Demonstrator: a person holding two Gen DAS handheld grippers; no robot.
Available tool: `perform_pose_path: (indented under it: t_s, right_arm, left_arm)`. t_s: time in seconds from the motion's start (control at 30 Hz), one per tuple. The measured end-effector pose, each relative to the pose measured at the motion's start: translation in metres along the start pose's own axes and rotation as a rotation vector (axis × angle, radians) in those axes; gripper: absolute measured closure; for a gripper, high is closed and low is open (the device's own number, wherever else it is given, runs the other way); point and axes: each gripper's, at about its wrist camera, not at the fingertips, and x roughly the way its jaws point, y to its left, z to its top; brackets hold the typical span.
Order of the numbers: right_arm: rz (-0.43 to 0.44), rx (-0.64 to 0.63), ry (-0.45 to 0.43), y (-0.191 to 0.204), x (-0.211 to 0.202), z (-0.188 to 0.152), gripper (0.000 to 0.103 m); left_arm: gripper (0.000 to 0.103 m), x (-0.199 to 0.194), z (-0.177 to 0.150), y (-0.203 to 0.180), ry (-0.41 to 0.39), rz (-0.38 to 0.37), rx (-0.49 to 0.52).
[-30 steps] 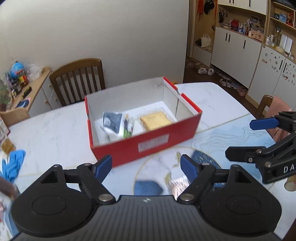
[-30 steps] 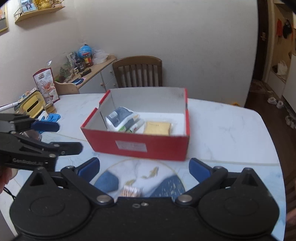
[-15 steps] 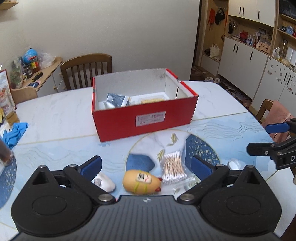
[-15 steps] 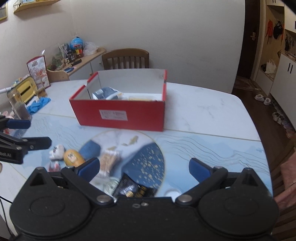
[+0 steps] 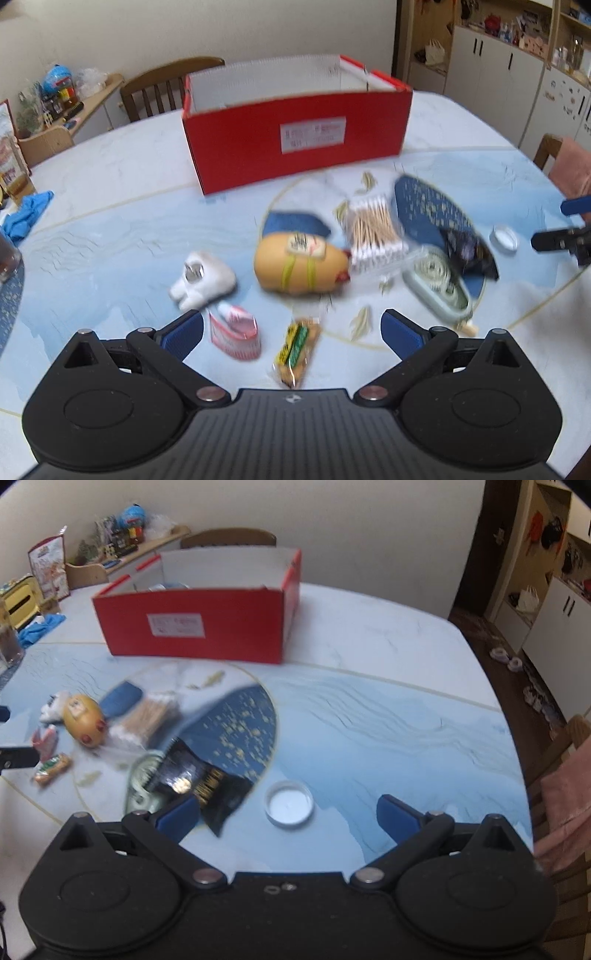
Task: Organize objects
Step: 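Withdraw both tools from the shoebox back over the remaining items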
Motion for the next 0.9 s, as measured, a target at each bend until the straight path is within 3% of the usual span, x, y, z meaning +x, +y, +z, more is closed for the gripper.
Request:
perform_pose_path:
  t_s: [0.17,0.63,0.9]
  right_arm:
    - [-0.012,0.015,0.055,-0.007,0.021,-0.008,0.003]
    - [0.001,0.048,0.112,-0.011,0.047,-0.013,0.015]
    - [-0.006,0.057,0.131,-0.012,0.056,-0.011,0.025]
  left_arm:
    - [0.0,0.018,-0.018,-0.006,0.066,0.03,0.03]
    - [0.002,0.033,-0.031,0.002,0.081,-0.024,-0.026]
    - [0.03,0.028,-0.027,0.004,0.057,-0.041,-0.034]
